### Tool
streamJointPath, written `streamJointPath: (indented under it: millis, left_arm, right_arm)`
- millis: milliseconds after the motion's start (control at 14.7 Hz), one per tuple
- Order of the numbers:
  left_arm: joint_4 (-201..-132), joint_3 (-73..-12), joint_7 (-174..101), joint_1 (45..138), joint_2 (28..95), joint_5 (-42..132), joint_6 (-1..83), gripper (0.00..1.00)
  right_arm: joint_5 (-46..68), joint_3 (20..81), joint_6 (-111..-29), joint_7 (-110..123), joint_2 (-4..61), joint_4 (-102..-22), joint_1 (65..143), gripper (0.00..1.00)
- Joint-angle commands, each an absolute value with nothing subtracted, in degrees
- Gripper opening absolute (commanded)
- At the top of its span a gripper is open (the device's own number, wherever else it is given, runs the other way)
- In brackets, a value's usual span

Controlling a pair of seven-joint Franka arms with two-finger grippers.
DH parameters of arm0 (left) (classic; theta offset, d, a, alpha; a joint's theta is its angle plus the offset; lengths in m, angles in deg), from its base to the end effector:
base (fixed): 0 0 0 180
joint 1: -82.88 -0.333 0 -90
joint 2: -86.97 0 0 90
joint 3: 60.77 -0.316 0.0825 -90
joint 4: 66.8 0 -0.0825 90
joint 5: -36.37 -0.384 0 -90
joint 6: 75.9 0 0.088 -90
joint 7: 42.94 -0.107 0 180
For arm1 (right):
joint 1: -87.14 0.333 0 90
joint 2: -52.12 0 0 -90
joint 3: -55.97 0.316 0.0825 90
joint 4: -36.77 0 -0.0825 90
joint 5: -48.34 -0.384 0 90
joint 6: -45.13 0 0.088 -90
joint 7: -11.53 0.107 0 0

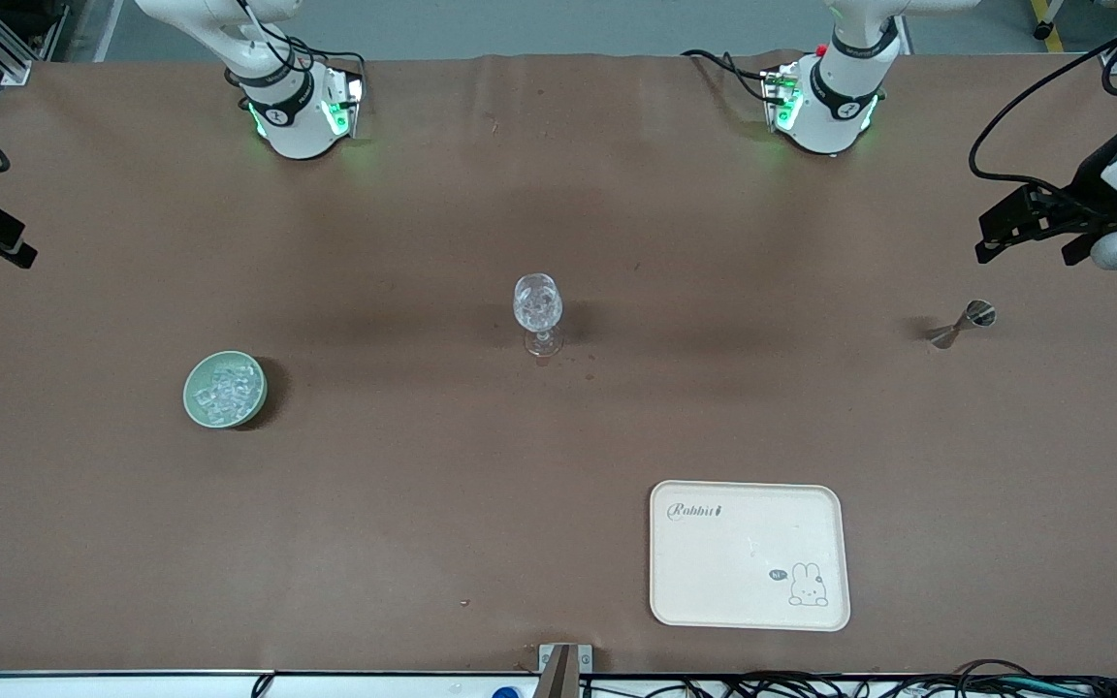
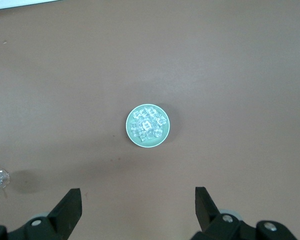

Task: Pour wine and add ice with both arms
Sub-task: 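Move the right gripper toward the ice bowl while the left gripper reaches the jigger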

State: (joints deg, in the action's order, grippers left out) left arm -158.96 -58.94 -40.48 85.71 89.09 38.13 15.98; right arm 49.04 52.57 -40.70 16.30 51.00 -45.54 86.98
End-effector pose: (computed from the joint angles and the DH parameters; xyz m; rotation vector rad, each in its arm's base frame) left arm 0.5441 -0.0479 0.6300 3.1092 -0.0589 0.0470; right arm 0.5520 -0.0353 0.6700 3.1196 -0.2289 0.0658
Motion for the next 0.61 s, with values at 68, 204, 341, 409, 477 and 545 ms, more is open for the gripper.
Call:
streamJointPath:
  millis: [68, 204, 341, 409, 477, 545]
  left_arm:
    - [-158.6, -58.9, -40.6, 85.7, 89.2, 37.2, 15.4, 0.99]
    - [-158.6, -59.1, -40.2, 85.7, 89.1, 37.2, 15.4, 0.99]
    - [-158.5, -60.4, -39.0, 85.8, 88.6, 37.4, 15.2, 0.99]
    - [-158.6, -62.2, -38.1, 85.9, 88.5, 37.4, 15.2, 0.99]
    - [-158.6, -64.1, -37.1, 85.9, 88.3, 37.9, 15.1, 0.99]
    - [-158.5, -66.5, -35.7, 86.0, 87.7, 38.1, 15.1, 1.00]
  right_arm:
    - [49.1, 52.5, -40.9, 15.9, 51.6, -46.2, 87.2, 1.00]
    - [49.1, 52.5, -40.8, 15.9, 51.6, -46.2, 87.2, 1.00]
    - [49.1, 52.5, -40.7, 15.8, 51.6, -46.2, 87.2, 1.00]
    - [49.1, 52.5, -40.7, 15.8, 51.5, -46.2, 87.2, 1.00]
    - [49.1, 52.5, -40.5, 15.7, 51.4, -46.3, 87.1, 1.00]
    - [49.1, 52.5, -40.5, 15.2, 51.3, -46.6, 87.2, 1.00]
